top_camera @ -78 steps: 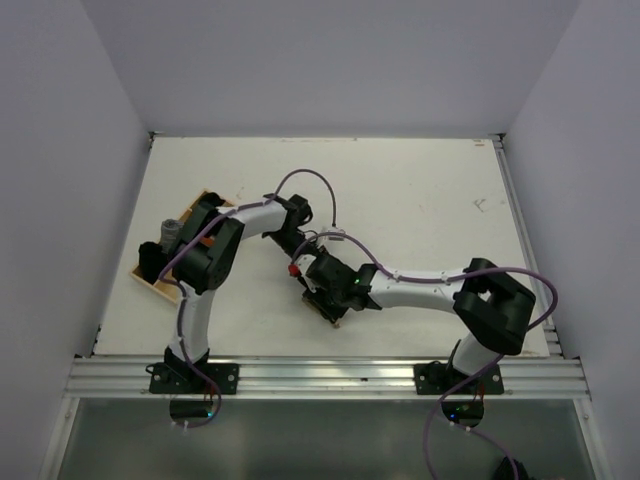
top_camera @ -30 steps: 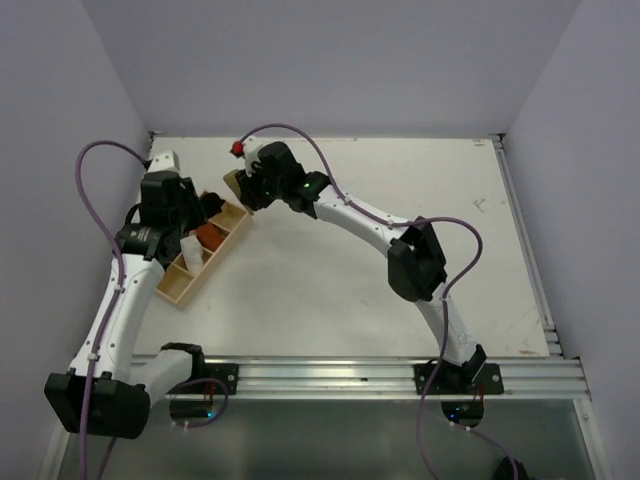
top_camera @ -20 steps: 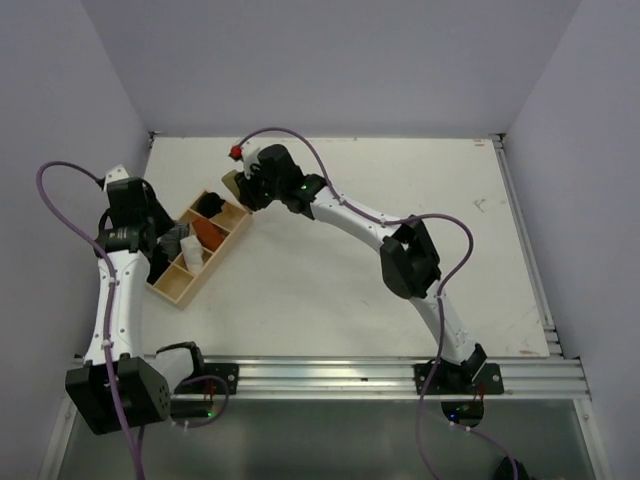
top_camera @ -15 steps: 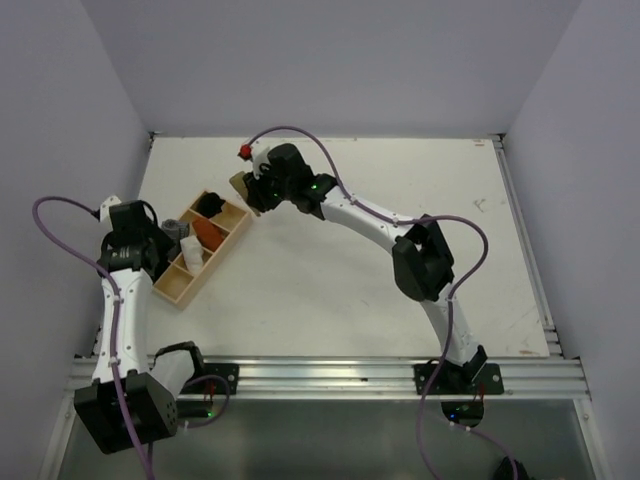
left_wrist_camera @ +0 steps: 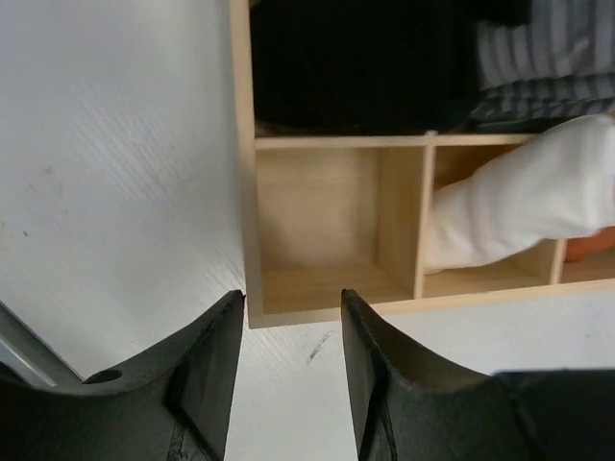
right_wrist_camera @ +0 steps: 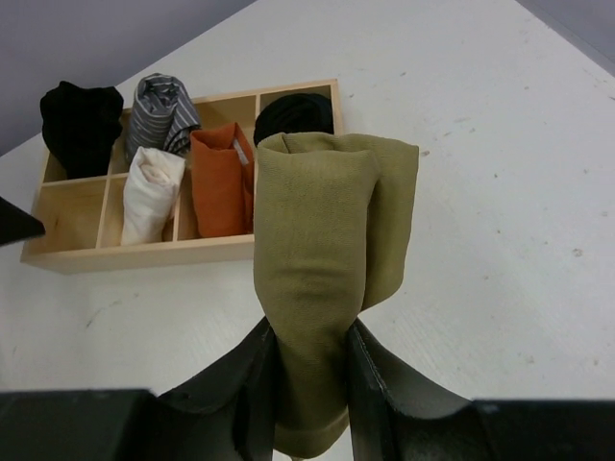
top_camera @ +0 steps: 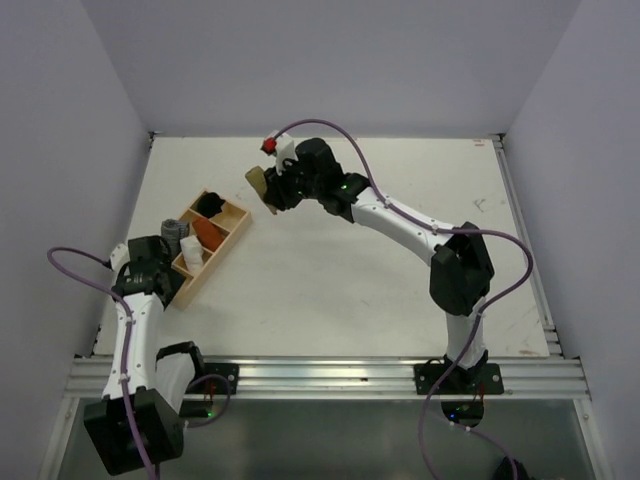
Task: Roll the underwear
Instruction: Place the rolled underwear into the container
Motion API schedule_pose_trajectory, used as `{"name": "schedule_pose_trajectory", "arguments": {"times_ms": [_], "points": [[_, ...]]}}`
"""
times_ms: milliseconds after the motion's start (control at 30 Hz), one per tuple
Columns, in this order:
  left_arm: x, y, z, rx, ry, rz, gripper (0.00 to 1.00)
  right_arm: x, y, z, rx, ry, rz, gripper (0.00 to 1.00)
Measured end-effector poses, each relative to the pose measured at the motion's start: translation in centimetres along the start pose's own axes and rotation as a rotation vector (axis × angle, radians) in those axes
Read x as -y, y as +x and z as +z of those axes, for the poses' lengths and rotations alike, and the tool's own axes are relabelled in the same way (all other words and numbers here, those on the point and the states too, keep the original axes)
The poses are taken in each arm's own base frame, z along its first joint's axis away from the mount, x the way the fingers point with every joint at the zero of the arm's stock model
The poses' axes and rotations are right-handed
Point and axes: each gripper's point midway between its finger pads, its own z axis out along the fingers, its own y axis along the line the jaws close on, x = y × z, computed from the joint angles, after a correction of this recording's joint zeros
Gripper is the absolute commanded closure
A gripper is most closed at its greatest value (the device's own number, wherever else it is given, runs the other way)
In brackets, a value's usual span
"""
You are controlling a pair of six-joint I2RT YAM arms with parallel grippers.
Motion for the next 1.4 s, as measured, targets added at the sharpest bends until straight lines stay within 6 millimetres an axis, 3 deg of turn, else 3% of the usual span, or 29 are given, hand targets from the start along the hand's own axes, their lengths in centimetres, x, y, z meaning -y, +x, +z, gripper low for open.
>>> {"name": "schedule_pose_trajectory", "arguments": {"times_ms": [133,267,400,700,800,1033,1167,1400], "points": [[-1.2,3.3,2.3,-0.091,-0.053,-0.045,0.54,1.8,0.0,-1.0,0.004,0.019,0.015,1.0],[-1.0,3.7,3.0,-0.091,-0.046,-0.085,0.52,3.4,-0.1,-1.4,0.008,0.042,0.028,1.0],[-0.6,4.0,3.8,-0.104,-0.042,-0.094,0.51,3.7,0.0,-1.5,0.009,0.047,0.031,1.0],[2.1,4.7,5.1,-0.158,0.069,-0.031,0.98,3.4,0.2,-1.4,0.004,0.041,0.032,1.0],[3.1,5.2,5.0,-0.165,0.119,0.049,1.0,3.4,0.1,-1.4,0.004,0.041,0.032,1.0],[7.0,8.7,3.6,-0.221,0.28,0.219,1.0,3.8,0.5,-0.5,0.003,0.046,0.037,1.0],[7.4,9.1,3.3,-0.226,0.315,0.237,1.0,4.2,2.5,0.3,-0.01,0.057,0.04,1.0],[7.9,9.2,3.4,-0.236,0.33,0.233,1.0,5.9,9.6,1.5,-0.129,0.125,0.036,1.0]]}}
